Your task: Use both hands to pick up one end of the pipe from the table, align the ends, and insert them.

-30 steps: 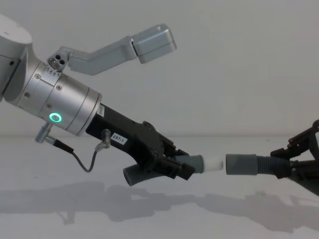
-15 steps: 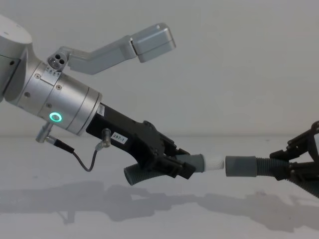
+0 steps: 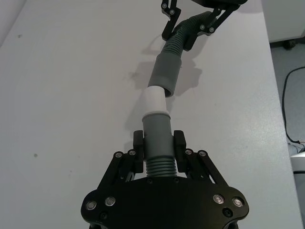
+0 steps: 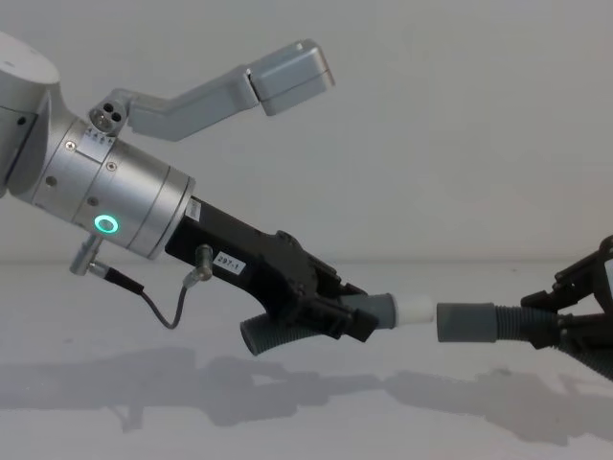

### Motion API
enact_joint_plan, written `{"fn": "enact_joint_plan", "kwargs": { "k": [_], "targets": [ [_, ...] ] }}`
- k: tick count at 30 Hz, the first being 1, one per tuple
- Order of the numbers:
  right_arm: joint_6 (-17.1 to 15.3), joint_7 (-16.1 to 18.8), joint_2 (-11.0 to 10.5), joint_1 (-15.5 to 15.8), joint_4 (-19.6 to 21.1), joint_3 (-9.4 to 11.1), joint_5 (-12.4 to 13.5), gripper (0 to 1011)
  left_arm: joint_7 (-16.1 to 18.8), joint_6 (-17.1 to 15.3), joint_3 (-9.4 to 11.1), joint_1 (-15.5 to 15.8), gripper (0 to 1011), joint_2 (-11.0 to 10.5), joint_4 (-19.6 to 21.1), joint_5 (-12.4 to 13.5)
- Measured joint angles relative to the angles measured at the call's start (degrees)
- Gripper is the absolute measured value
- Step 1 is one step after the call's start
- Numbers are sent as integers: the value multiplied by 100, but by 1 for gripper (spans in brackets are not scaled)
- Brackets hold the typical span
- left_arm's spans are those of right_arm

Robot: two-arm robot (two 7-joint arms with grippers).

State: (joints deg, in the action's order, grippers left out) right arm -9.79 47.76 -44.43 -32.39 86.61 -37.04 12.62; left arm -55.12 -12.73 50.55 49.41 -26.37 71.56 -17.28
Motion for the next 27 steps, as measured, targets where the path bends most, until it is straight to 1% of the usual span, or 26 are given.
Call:
{"fn": "enact_joint_plan", "kwargs": {
  "k": [12,27],
  "targets": [
    [-25,-11,-3,-14,-1,12,57,274,-59,27,47,38,360,9,-70,-91],
    [1,12,-42,-17,-5,24,171,274,-36,32,94,65,360,12,-99,-170]
  ]
}}
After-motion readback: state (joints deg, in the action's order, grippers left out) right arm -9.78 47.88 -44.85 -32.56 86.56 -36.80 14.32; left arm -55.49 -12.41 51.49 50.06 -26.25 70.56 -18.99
